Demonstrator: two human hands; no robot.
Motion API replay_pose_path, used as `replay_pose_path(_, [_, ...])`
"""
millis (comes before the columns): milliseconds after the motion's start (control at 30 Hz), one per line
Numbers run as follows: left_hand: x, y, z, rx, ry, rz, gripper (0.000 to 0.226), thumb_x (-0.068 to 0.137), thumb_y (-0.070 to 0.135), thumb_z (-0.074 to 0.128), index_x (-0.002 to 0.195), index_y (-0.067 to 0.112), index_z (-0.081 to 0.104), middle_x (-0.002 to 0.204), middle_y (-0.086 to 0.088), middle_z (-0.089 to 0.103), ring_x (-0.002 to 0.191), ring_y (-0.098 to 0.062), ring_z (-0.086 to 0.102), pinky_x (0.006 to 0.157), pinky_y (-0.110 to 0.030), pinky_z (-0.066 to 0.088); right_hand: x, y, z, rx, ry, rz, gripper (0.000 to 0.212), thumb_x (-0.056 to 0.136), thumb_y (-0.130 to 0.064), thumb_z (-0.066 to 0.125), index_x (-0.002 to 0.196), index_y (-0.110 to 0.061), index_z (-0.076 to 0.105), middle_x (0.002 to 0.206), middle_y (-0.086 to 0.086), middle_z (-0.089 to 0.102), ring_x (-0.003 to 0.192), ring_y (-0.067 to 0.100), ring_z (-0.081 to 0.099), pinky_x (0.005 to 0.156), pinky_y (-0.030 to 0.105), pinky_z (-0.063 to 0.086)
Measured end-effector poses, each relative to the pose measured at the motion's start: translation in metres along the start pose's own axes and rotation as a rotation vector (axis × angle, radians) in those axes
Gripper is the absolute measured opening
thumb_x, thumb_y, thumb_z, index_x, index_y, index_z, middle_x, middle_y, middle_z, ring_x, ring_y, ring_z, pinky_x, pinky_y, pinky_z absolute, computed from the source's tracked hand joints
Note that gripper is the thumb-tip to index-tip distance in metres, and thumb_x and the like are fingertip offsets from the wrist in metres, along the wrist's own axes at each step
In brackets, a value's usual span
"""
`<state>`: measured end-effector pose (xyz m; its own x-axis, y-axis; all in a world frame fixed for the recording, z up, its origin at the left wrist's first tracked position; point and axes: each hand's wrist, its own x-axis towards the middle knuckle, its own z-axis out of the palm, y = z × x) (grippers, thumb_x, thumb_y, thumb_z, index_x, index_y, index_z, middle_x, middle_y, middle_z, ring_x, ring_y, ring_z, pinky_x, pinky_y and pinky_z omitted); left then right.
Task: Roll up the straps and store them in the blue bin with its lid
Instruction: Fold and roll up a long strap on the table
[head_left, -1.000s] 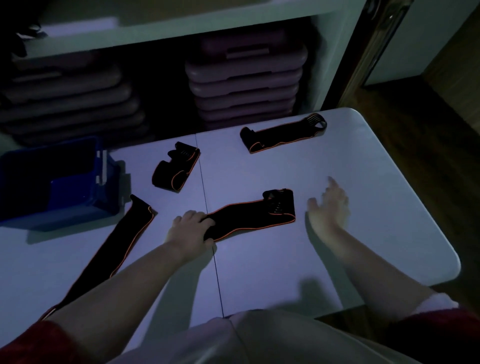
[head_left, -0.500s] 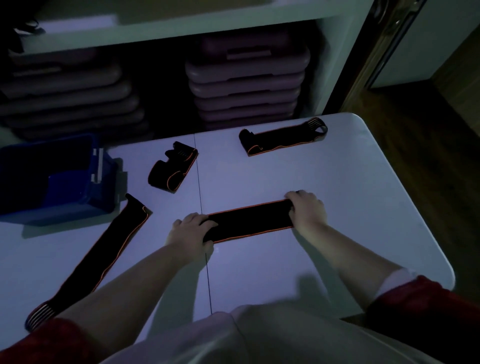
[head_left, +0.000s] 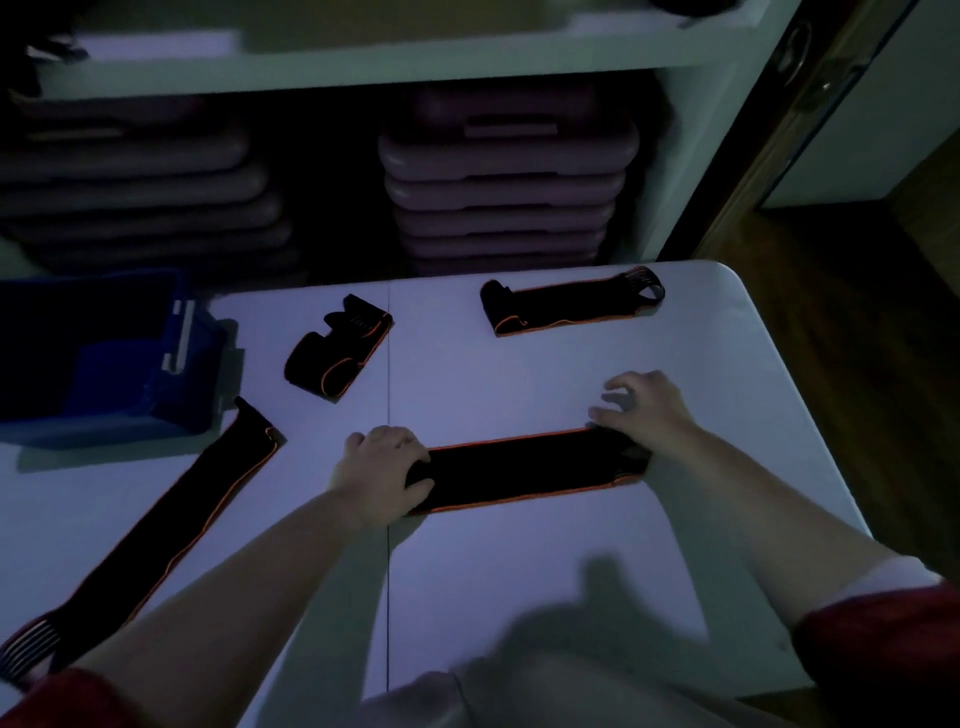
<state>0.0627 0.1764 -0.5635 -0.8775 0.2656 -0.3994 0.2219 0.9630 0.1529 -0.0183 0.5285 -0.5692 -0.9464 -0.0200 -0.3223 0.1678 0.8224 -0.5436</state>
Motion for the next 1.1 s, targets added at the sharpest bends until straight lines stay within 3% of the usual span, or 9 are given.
replay_pose_path(133, [0.029, 0.006, -0.021, -0.059, 0.105, 0.011, 0.030, 0.090, 0.046, 0.043, 0.109, 0.031, 0.061, 0.122, 0.006, 0.054, 0.119, -0.020, 0.044, 0.095, -0.040, 0.031, 0.050, -0.038, -0.003, 0.003, 0.041, -0.048, 0.043, 0.083, -0.032, 0.072, 0.119, -0.011, 0.063, 0.126, 0.010, 0.059, 0.104, 0.013, 0.061, 0.079, 0.016, 0.037])
replay_pose_path(300, [0.097, 0.012, -0.058, -0.051, 0.120, -0.023, 0.042, 0.091, 0.052, 0.039, 0.121, 0.029, 0.056, 0.131, 0.001, 0.053, 0.123, -0.023, 0.043, 0.097, -0.044, 0.032, 0.097, -0.061, -0.008, -0.302, -0.035, -0.009, 0.071, 0.082, -0.046, 0.065, 0.144, -0.025, 0.036, 0.147, 0.011, 0.031, 0.133, 0.031, 0.035, 0.102, 0.043, 0.040])
replay_pose_path(400, [0.133, 0.024, -0.077, -0.104, 0.164, -0.058, 0.043, 0.091, 0.048, 0.043, 0.128, 0.029, 0.051, 0.136, 0.000, 0.050, 0.127, -0.024, 0.042, 0.099, -0.044, 0.032, 0.114, -0.073, 0.000, -0.399, -0.166, -0.070, 0.080, 0.080, -0.053, 0.062, 0.149, -0.032, 0.025, 0.154, 0.006, 0.027, 0.138, 0.031, 0.030, 0.107, 0.048, 0.035])
replay_pose_path(567, [0.178, 0.038, -0.090, -0.105, 0.170, -0.032, 0.065, 0.080, 0.039, 0.059, 0.139, 0.023, 0.037, 0.141, -0.005, 0.043, 0.126, -0.028, 0.041, 0.099, -0.044, 0.032, 0.100, -0.086, 0.027, -0.533, -0.313, -0.235, 0.065, 0.080, -0.045, 0.060, 0.141, -0.039, 0.038, 0.150, 0.001, 0.030, 0.135, 0.030, 0.030, 0.104, 0.056, 0.027])
replay_pose_path(667, [0.189, 0.033, -0.084, -0.023, 0.082, 0.050, 0.080, 0.077, 0.043, 0.064, 0.146, 0.021, 0.028, 0.151, -0.005, 0.032, 0.134, -0.029, 0.034, 0.104, -0.045, 0.030, 0.096, -0.079, 0.027, -0.409, -0.339, -0.318, 0.052, 0.082, -0.041, 0.059, 0.133, -0.040, 0.048, 0.145, -0.006, 0.040, 0.132, 0.024, 0.036, 0.103, 0.050, 0.030])
replay_pose_path(767, [0.199, 0.028, -0.077, -0.017, 0.057, 0.018, 0.065, 0.085, 0.032, 0.061, 0.142, 0.015, 0.036, 0.143, -0.011, 0.040, 0.127, -0.032, 0.040, 0.101, -0.043, 0.036, 0.104, -0.059, 0.012, -0.261, -0.122, -0.261, 0.047, 0.083, -0.036, 0.060, 0.129, -0.033, 0.054, 0.136, -0.001, 0.049, 0.127, 0.025, 0.044, 0.101, 0.047, 0.037])
replay_pose_path(867, [0.202, 0.028, -0.079, -0.098, 0.140, -0.065, 0.036, 0.092, 0.020, 0.049, 0.125, 0.007, 0.050, 0.119, -0.017, 0.052, 0.109, -0.035, 0.052, 0.086, -0.041, 0.045, 0.120, -0.032, -0.010, -0.341, 0.182, 0.026, 0.056, 0.080, -0.043, 0.061, 0.133, -0.026, 0.050, 0.140, 0.009, 0.042, 0.130, 0.032, 0.038, 0.100, 0.047, 0.039])
replay_pose_path(1000, [0.186, 0.030, -0.078, -0.192, 0.256, -0.098, 0.033, 0.098, 0.034, 0.045, 0.111, 0.005, 0.053, 0.105, -0.017, 0.057, 0.095, -0.036, 0.057, 0.075, -0.039, 0.044, 0.133, -0.014, -0.027, -0.301, 0.256, 0.238, 0.067, 0.079, -0.050, 0.066, 0.135, -0.020, 0.043, 0.148, 0.016, 0.028, 0.135, 0.039, 0.027, 0.101, 0.053, 0.036])
replay_pose_path(1100, [0.170, 0.027, -0.074, -0.232, 0.360, -0.118, 0.029, 0.099, 0.032, 0.044, 0.110, 0.006, 0.052, 0.099, -0.017, 0.062, 0.089, -0.035, 0.060, 0.067, -0.037, 0.043, 0.137, -0.015, -0.028, -0.073, 0.389, 0.274, 0.061, 0.082, -0.038, 0.069, 0.134, -0.017, 0.045, 0.144, 0.019, 0.034, 0.129, 0.041, 0.037, 0.100, 0.050, 0.041])
